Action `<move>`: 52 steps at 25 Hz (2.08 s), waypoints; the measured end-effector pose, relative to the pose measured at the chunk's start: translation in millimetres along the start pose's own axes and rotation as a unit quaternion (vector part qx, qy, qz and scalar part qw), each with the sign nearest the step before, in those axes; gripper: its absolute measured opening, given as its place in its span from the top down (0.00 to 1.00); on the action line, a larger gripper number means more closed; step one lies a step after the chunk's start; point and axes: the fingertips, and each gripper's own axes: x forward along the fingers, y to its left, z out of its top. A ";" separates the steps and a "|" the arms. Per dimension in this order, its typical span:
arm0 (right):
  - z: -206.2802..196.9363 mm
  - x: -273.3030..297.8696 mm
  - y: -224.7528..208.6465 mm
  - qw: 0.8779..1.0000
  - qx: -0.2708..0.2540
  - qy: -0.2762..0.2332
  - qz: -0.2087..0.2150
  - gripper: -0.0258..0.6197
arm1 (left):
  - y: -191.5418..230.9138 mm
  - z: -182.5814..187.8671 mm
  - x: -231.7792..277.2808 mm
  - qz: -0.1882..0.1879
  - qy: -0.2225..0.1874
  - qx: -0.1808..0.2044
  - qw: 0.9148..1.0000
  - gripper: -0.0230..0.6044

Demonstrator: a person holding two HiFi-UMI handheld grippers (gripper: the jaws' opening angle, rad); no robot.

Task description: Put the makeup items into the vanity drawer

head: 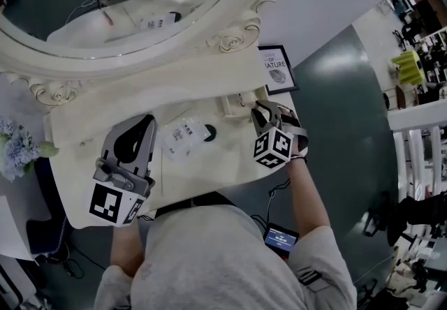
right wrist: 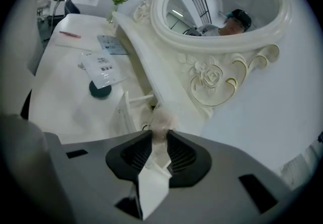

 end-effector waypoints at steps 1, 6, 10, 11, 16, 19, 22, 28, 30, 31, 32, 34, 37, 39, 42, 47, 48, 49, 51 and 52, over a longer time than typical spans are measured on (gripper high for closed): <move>-0.8 0.6 0.1 1.000 -0.020 0.003 0.004 0.81 | -0.1 0.0 -0.1 0.001 0.000 0.000 1.000 0.94; -5.4 5.6 0.7 0.993 -0.118 0.018 0.025 0.81 | 0.5 0.4 -0.2 0.003 0.001 0.000 1.000 0.94; -5.9 11.0 -1.4 0.985 -0.167 0.026 0.043 0.81 | 0.2 -0.8 -0.6 0.003 0.002 0.001 1.000 0.94; -6.0 12.7 -1.6 0.982 -0.178 0.028 0.048 0.81 | 0.0 -0.9 -0.4 0.003 0.002 0.001 1.000 0.94; -7.9 20.6 2.9 0.971 -0.223 0.038 0.081 0.81 | -0.1 -2.0 -1.1 0.005 0.005 0.000 1.000 0.94; -9.0 23.7 4.5 0.963 -0.249 0.045 0.095 0.81 | 0.6 -2.7 -1.7 0.007 0.005 -0.001 1.000 0.94; -8.2 26.3 6.2 0.954 -0.274 0.047 0.109 0.81 | 1.2 -3.2 -1.9 0.008 0.006 -0.001 1.000 0.94; -7.6 33.7 9.0 0.938 -0.317 0.047 0.133 0.80 | 1.7 -5.0 -2.1 0.011 0.007 -0.001 1.000 0.94; -6.1 37.0 9.6 0.935 -0.323 0.048 0.135 0.80 | 2.1 -4.5 -2.4 0.013 0.008 -0.001 1.000 0.94; -5.0 38.9 9.9 0.935 -0.323 0.049 0.137 0.80 | 2.5 -4.1 -2.6 0.014 0.008 -0.001 1.000 0.94; -3.8 41.0 10.6 0.936 -0.321 0.049 0.138 0.79 | 3.1 -3.8 -2.9 0.015 0.008 -0.001 1.000 0.94; -1.2 44.8 12.6 0.937 -0.315 0.048 0.144 0.79 | 4.8 -3.9 -4.0 0.018 0.009 0.000 1.000 0.94; 0.4 47.2 14.7 0.938 -0.307 0.048 0.155 0.79 | 8.4 -4.4 -5.8 0.025 0.011 -0.001 1.000 0.94; 0.9 47.3 15.2 0.940 -0.298 0.046 0.162 0.79 | 10.3 -4.7 -6.6 0.028 0.011 -0.002 1.000 0.94; 1.8 47.4 16.2 0.944 -0.280 0.046 0.168 0.79 | 10.9 -6.0 -6.9 0.029 0.012 -0.003 1.000 0.94; 1.9 47.2 16.8 0.949 -0.257 0.048 0.175 0.78 | 9.5 -7.1 -5.8 0.027 0.013 -0.002 1.000 0.94; 1.9 46.9 16.8 0.950 -0.252 0.047 0.176 0.78 | 9.2 -7.0 -5.9 0.027 0.013 -0.002 1.000 0.94; 2.0 46.5 16.5 0.952 -0.247 0.047 0.177 0.78 | 9.0 -6.9 -6.2 0.026 0.013 -0.001 1.000 0.94; 2.1 45.6 15.7 0.954 -0.238 0.046 0.177 0.78 | 8.5 -6.8 -6.8 0.026 0.014 0.000 1.000 0.94; 2.1 45.3 15.3 0.955 -0.235 0.045 0.176 0.77 | 8.4 -6.7 -7.1 0.026 0.014 0.000 1.000 0.94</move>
